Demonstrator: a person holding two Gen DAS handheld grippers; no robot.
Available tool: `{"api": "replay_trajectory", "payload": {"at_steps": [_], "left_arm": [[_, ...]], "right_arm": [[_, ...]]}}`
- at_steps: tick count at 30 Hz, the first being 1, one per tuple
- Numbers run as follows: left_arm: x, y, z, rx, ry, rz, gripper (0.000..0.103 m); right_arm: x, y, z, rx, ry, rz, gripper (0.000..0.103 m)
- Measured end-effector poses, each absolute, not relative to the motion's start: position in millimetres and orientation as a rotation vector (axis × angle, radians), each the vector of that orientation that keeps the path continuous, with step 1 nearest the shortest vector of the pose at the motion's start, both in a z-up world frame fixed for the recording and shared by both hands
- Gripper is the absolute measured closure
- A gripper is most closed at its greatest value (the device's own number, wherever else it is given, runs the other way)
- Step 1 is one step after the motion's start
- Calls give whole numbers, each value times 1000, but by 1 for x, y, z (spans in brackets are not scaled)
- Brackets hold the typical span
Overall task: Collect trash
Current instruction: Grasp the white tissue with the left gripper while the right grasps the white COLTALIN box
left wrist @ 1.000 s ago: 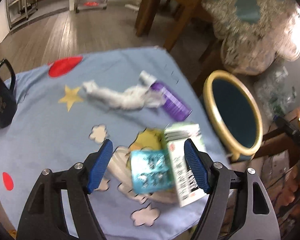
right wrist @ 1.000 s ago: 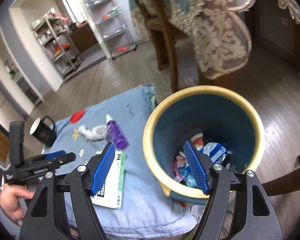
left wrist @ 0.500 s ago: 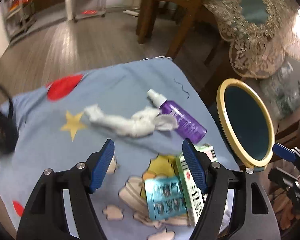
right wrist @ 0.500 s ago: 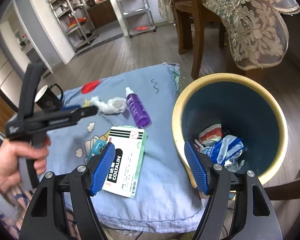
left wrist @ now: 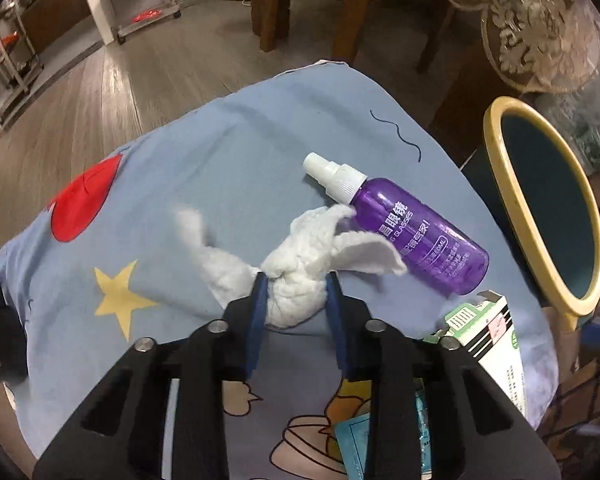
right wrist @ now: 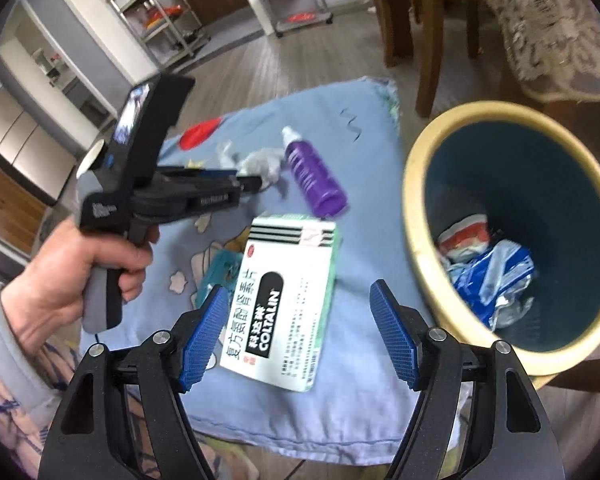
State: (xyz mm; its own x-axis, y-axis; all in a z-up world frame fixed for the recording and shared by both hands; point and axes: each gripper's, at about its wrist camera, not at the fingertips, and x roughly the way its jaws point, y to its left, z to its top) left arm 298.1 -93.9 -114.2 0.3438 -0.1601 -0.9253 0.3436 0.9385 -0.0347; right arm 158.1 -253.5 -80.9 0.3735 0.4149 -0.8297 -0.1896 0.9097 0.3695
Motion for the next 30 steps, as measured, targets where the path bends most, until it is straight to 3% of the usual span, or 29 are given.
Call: {"api": "replay_trajectory", "payload": {"at_steps": [6, 9, 17, 23, 25, 30], "left_arm": [[289, -74, -99, 88, 1172, -299, 79], [279, -61, -87, 15, 1168, -290, 79], [249, -42, -50, -74, 1106, -305, 79], [222, -31, -28, -151, 1050, -330, 79], [214, -27, -23, -183, 1035, -338, 79], [206, -22, -19, -206, 1016, -331, 79]], "right_arm": [[161, -236, -93, 219, 1170, 399, 28], [162, -230, -99, 214, 1186, 384, 21], [166, -206, -119, 159, 1250, 351, 18], [163, -196, -132, 89, 1269, 332, 18], [161, -196, -132, 76, 1260, 337, 23], [159, -201, -126, 93, 1235, 357, 26]]}}
